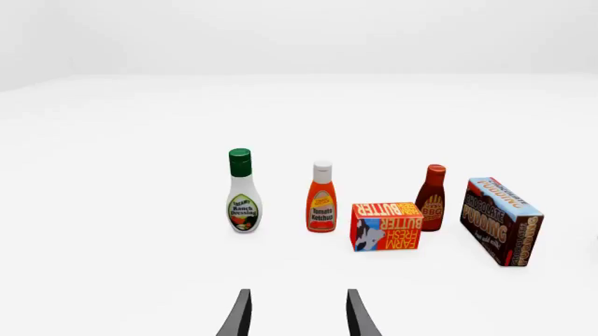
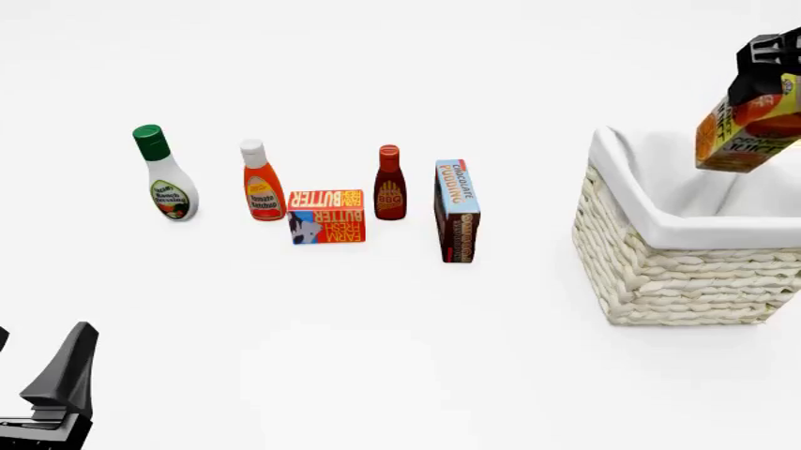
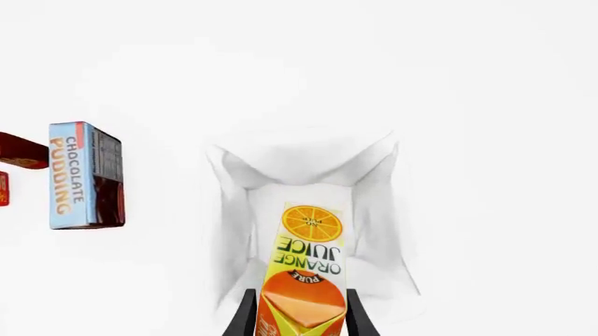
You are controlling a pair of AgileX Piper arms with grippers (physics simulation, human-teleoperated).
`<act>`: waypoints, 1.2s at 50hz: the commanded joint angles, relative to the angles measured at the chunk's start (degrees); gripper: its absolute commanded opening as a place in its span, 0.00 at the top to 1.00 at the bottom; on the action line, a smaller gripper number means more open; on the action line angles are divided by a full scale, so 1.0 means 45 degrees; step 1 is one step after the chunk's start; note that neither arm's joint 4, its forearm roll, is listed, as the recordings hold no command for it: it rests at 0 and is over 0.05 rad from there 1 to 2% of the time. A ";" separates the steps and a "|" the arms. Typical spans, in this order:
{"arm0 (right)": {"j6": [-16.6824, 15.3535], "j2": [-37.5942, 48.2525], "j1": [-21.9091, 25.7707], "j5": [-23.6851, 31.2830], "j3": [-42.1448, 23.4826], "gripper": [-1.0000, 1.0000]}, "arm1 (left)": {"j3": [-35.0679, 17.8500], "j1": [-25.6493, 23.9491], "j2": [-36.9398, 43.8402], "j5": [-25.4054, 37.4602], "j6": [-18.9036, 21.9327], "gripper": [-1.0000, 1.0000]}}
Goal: Pick the orange juice and place it in the basket.
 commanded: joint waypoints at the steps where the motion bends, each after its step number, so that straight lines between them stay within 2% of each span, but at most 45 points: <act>1: 0.0370 0.0202 -0.0041 0.0034 -0.0075 1.00 | 0.0013 0.0015 0.0004 -0.0011 -0.0003 0.00; 17: 0.0500 0.1123 0.0132 0.0034 -0.0626 1.00 | 0.0013 0.0017 0.0004 -0.0013 -0.0004 0.00; 25: 0.0244 0.1459 -0.0158 0.0034 -0.0844 1.00 | 0.0013 0.0016 0.0004 -0.0012 -0.0003 0.00; 60: 0.0689 0.2224 -0.0265 0.0034 -0.0737 1.00 | 0.0013 0.0016 0.0004 -0.0013 -0.0004 0.00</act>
